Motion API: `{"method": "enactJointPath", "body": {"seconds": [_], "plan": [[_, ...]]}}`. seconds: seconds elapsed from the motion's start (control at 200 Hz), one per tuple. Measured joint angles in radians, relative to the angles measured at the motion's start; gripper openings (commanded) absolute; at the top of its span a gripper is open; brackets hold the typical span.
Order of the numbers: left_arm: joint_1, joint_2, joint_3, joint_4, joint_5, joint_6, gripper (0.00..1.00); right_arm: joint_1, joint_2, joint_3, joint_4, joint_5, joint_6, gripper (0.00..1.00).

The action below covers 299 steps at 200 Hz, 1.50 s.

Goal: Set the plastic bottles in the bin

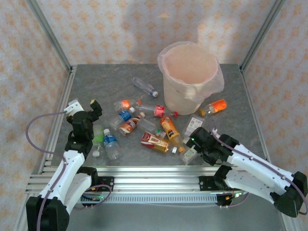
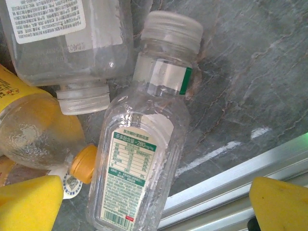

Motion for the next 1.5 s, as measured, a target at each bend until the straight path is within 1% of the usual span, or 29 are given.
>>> {"method": "enactJointPath", "body": {"seconds": [0.16, 0.315, 0.626, 0.896, 1.071, 1.291, 1.351, 1.431, 1.496], "plan": [[0.000, 0.004, 0.005, -0.010, 0.003, -0.006, 1.00, 0.000, 0.035, -0.016, 0.079, -0.022, 0.002, 0.89], [0.000, 0.006, 0.007, -0.017, 0.007, -0.007, 1.00, 0.000, 0.071, -0.050, 0.128, -0.038, -0.001, 0.88], [0.000, 0.010, 0.007, -0.027, 0.024, -0.007, 1.00, 0.000, 0.074, -0.116, 0.185, -0.051, 0.000, 0.84], [0.000, 0.010, 0.007, -0.027, 0.026, -0.007, 1.00, 0.000, 0.074, -0.158, 0.220, -0.043, 0.016, 0.72], [0.000, 0.010, 0.010, -0.028, 0.026, -0.007, 1.00, -0.008, 0.074, -0.180, 0.236, -0.021, 0.018, 0.72], [0.000, 0.010, 0.014, -0.032, 0.027, -0.007, 1.00, -0.080, 0.078, -0.228, 0.269, -0.006, 0.006, 0.71], [0.000, 0.010, 0.015, -0.032, 0.027, -0.007, 1.00, -0.097, 0.086, -0.235, 0.279, -0.005, -0.003, 0.68], [0.000, 0.010, 0.015, -0.032, 0.027, -0.007, 1.00, -0.115, 0.102, -0.238, 0.291, -0.002, -0.013, 0.60], [0.000, 0.010, 0.018, -0.035, 0.027, -0.007, 1.00, -0.125, 0.109, -0.232, 0.297, 0.001, -0.026, 0.56]]}}
